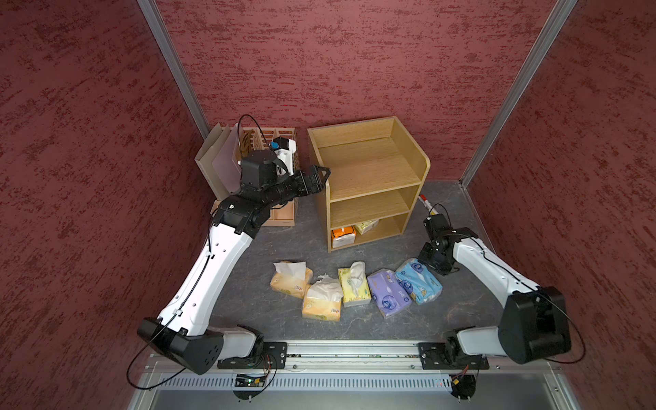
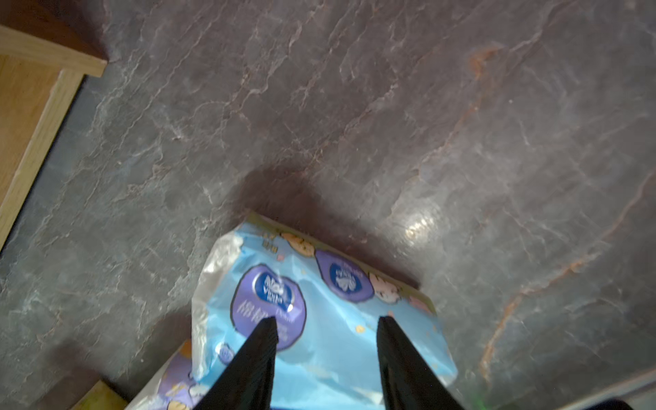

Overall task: Remove the tissue boxes from the shelf
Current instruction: Adjust the box of tissues at the center of the board.

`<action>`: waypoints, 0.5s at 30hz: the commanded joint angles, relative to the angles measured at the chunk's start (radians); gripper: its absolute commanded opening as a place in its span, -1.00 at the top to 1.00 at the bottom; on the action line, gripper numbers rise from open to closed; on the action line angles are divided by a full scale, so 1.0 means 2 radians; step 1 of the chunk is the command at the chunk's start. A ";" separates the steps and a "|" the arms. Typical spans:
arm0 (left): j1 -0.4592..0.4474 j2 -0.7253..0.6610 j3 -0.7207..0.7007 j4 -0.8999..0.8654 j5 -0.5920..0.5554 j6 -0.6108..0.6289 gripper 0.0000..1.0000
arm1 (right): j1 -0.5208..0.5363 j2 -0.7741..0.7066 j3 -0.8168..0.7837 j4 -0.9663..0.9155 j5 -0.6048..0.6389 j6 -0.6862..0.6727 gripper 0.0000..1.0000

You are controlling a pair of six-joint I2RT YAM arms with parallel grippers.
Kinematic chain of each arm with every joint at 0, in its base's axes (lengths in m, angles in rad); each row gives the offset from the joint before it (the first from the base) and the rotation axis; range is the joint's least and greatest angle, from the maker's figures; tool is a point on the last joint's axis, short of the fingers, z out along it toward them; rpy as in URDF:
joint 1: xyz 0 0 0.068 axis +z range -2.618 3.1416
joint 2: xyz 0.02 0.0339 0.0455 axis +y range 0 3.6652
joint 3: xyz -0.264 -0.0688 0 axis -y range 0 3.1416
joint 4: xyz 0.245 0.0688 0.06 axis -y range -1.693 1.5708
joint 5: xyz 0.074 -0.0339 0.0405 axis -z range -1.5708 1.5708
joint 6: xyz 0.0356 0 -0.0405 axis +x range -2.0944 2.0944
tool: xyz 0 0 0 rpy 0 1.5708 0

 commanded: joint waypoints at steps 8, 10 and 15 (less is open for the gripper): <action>-0.010 0.012 0.010 0.001 0.015 0.000 -0.99 | -0.014 0.011 -0.055 0.105 -0.084 0.001 -0.01; -0.010 0.015 0.010 0.005 0.015 -0.001 -0.99 | -0.012 -0.004 -0.078 0.117 -0.090 0.016 -0.02; -0.011 0.024 0.011 0.012 0.014 -0.001 -0.99 | 0.005 -0.050 -0.117 0.141 -0.111 0.074 -0.12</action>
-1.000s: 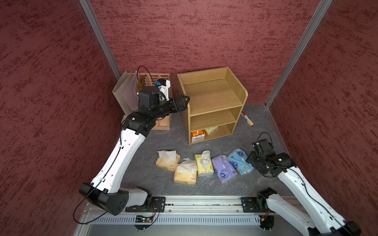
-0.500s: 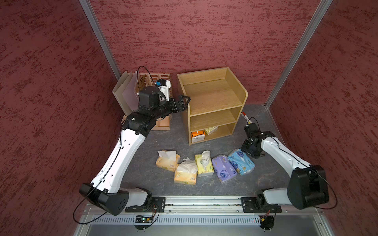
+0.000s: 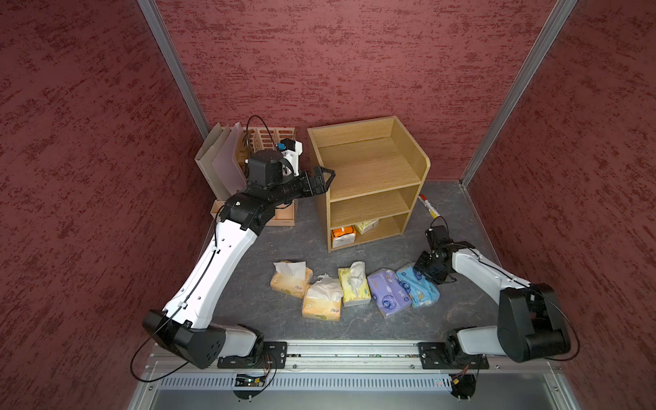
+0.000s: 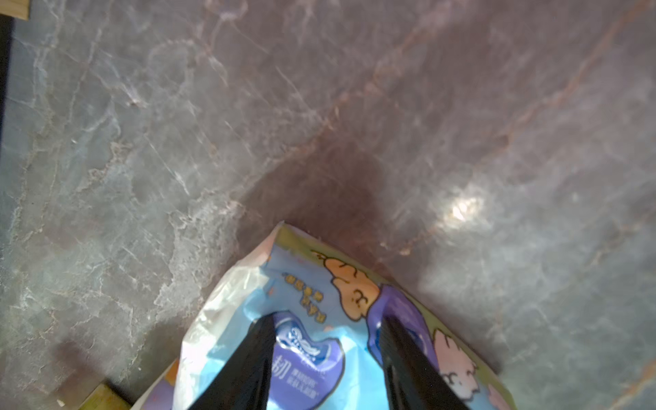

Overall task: Remove the tissue boxes from the shelf
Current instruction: Adjust the box of tissues at the center of the board, then pick up a box of tissues from the shelf.

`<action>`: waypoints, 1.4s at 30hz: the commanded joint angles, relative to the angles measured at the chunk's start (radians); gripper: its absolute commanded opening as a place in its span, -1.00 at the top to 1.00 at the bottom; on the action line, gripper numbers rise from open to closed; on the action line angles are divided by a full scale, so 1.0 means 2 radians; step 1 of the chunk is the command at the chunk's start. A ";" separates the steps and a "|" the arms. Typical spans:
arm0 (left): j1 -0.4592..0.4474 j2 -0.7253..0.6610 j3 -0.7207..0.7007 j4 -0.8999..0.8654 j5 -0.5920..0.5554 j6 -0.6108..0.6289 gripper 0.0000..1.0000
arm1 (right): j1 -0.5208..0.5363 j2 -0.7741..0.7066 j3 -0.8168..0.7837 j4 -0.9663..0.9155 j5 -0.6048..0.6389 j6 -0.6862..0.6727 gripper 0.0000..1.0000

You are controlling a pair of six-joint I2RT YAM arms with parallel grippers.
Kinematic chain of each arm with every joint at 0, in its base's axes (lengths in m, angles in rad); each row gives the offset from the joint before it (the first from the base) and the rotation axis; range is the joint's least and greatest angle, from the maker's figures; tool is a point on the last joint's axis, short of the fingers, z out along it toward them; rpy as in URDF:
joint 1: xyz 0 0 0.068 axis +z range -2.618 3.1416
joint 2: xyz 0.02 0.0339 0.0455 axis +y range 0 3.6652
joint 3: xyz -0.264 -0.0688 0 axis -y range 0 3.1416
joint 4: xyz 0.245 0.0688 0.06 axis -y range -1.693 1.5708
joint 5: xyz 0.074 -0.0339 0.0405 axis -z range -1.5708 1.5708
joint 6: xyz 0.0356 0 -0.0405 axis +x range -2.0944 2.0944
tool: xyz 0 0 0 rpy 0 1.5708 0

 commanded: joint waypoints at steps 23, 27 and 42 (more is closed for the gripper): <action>-0.002 0.050 0.050 0.000 0.031 0.030 -0.95 | 0.119 -0.085 -0.023 0.314 0.003 0.241 -0.21; -0.001 0.049 0.047 -0.001 0.029 0.033 -0.95 | 0.151 0.010 0.000 0.416 0.009 0.262 -0.21; -0.003 0.030 0.034 -0.007 0.025 0.029 -0.98 | 0.204 0.190 0.018 0.624 0.061 0.319 -0.22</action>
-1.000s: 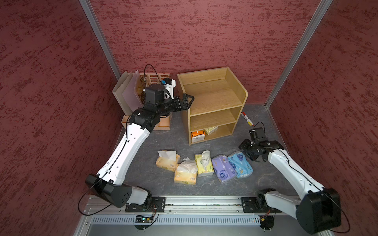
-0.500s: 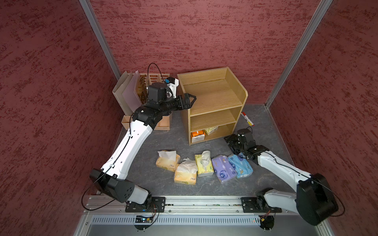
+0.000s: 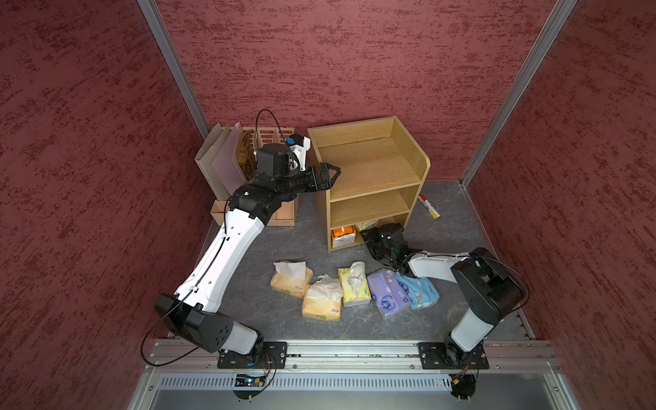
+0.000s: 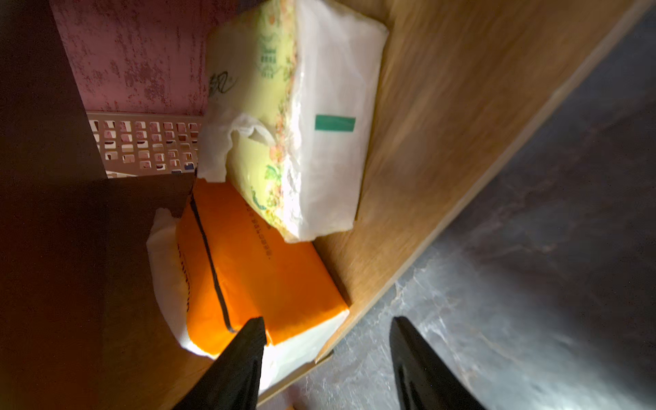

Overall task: Remove the tissue boxes from the shelf
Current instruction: Pick up a box of tissues from the shelf.

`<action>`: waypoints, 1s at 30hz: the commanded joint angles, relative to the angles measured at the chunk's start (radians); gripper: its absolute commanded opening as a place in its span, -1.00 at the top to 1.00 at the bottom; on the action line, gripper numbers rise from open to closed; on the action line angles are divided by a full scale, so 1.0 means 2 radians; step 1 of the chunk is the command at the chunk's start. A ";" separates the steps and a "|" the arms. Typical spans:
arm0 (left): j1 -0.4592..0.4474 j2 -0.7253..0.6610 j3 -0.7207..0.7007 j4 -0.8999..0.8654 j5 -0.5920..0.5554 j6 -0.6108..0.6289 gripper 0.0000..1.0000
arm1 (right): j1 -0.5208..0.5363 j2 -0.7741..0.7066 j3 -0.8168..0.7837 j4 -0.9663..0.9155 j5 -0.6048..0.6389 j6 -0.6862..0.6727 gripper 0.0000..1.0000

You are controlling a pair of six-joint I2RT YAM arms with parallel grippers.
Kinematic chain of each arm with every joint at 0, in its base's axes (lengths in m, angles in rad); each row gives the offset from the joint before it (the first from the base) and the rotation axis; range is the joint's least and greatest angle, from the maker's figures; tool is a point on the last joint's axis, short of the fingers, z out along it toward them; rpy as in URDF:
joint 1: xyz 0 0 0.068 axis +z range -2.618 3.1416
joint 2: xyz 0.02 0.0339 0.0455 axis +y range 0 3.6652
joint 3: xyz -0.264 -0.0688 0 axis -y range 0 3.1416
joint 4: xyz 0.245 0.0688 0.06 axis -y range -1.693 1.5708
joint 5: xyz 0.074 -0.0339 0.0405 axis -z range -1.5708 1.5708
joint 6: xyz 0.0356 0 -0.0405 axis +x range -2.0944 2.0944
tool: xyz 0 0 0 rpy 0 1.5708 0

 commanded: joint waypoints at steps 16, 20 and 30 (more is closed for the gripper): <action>-0.006 -0.017 -0.015 -0.001 0.002 -0.003 -0.99 | 0.014 0.092 0.078 0.072 -0.009 0.016 -0.24; -0.007 -0.018 -0.015 -0.001 0.003 -0.005 -0.99 | 0.019 0.106 0.098 0.051 -0.010 0.014 -0.22; -0.008 -0.017 -0.008 -0.005 0.001 -0.004 -1.00 | 0.033 0.116 0.127 -0.005 -0.008 0.003 0.38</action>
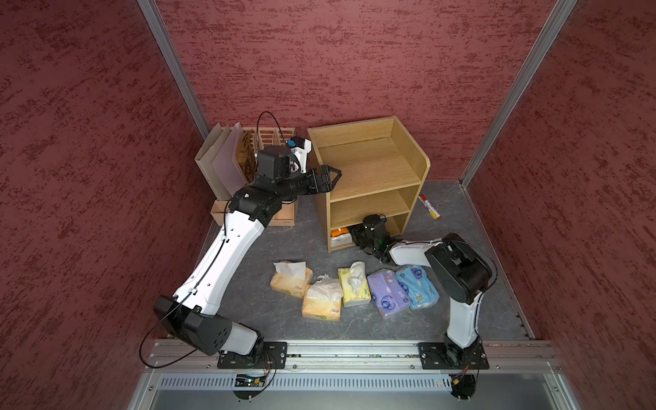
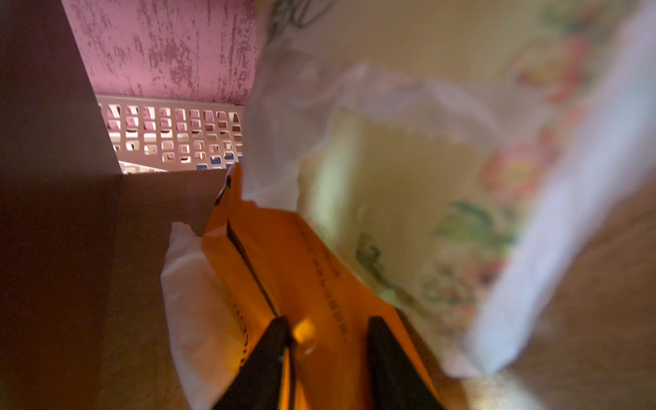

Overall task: Remove the tissue boxes from the shelf
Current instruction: Pick up a box of tissues from the shelf, then place the box of tissues at the center of the board.

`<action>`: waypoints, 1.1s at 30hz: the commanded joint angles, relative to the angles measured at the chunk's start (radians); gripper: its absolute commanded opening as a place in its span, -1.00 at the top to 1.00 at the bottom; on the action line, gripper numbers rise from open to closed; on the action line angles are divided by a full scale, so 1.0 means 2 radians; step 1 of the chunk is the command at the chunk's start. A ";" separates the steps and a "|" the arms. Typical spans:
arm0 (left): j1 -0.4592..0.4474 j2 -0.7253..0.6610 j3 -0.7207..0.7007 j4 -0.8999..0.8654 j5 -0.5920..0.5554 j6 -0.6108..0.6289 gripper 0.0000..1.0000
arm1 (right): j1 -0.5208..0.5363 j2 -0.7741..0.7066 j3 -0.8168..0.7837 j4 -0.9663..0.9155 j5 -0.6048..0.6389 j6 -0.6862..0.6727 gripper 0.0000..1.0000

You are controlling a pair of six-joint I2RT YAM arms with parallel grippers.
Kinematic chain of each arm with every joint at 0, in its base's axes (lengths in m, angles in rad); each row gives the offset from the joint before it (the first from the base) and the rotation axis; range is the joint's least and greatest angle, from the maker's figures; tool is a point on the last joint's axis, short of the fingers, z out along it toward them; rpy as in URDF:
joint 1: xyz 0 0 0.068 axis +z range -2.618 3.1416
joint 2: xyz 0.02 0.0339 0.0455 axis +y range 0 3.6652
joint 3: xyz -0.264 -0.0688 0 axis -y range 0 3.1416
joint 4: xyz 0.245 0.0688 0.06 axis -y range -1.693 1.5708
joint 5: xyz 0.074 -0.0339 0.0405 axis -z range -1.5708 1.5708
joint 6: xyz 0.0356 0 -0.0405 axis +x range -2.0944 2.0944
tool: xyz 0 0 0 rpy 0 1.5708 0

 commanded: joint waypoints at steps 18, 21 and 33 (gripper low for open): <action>0.002 -0.009 0.028 -0.026 -0.043 0.017 -1.00 | 0.007 -0.178 -0.059 -0.235 -0.020 -0.081 1.00; 0.002 -0.010 0.024 -0.018 -0.046 0.011 -0.99 | 0.007 -0.221 -0.080 -0.287 -0.013 -0.091 1.00; -0.001 -0.010 0.021 0.000 -0.055 0.003 -0.99 | -0.005 -0.410 -0.113 -0.520 0.045 -0.108 1.00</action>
